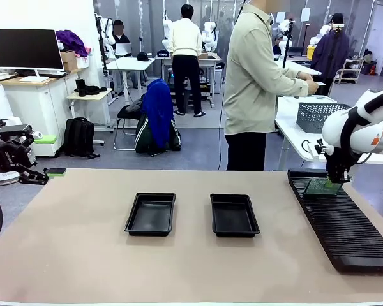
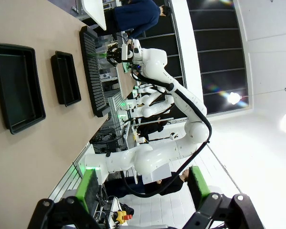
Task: Inspect and transfer BCBs to ESD trays.
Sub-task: Pick up the Blank PCB from the PCB Rack and place it in the left ESD tray.
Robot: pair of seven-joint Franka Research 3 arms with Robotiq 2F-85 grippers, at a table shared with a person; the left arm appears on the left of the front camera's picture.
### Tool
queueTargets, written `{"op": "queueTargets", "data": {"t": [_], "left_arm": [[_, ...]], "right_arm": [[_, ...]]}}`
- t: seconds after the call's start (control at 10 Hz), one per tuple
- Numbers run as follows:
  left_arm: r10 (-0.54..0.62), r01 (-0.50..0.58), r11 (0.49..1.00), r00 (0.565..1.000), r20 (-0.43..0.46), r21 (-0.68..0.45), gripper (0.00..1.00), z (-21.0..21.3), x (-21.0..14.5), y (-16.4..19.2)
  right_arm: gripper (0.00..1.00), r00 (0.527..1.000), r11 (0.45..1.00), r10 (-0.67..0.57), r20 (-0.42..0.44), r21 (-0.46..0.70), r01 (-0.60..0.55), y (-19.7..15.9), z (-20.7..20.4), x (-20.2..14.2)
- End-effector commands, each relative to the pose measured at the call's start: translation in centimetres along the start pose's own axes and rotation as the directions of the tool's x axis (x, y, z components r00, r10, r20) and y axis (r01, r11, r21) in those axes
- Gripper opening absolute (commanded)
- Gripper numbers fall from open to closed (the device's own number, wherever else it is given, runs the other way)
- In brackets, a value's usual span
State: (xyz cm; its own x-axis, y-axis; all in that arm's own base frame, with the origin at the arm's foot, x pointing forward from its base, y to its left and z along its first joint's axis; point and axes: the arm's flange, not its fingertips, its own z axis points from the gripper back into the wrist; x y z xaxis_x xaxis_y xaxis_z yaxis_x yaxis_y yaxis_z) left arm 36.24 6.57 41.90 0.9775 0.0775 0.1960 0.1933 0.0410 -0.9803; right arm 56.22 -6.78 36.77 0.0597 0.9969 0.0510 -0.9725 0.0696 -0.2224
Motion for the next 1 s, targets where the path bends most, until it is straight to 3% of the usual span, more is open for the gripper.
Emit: {"op": "queueTargets", "data": {"t": [0.0,0.9], "left_arm": [[-0.002,0.002,1.000,1.000,0.005,0.006,1.00,0.1,-0.1,-0.1],[-0.002,0.002,1.000,1.000,0.005,0.006,1.00,0.1,-0.1,-0.1]], "right_arm": [[0.00,1.000,0.999,0.000,-0.006,0.045,0.000,0.1,2.2,-0.2],[0.00,1.000,0.983,-0.005,-0.017,0.183,0.008,2.3,17.8,0.0]]}}
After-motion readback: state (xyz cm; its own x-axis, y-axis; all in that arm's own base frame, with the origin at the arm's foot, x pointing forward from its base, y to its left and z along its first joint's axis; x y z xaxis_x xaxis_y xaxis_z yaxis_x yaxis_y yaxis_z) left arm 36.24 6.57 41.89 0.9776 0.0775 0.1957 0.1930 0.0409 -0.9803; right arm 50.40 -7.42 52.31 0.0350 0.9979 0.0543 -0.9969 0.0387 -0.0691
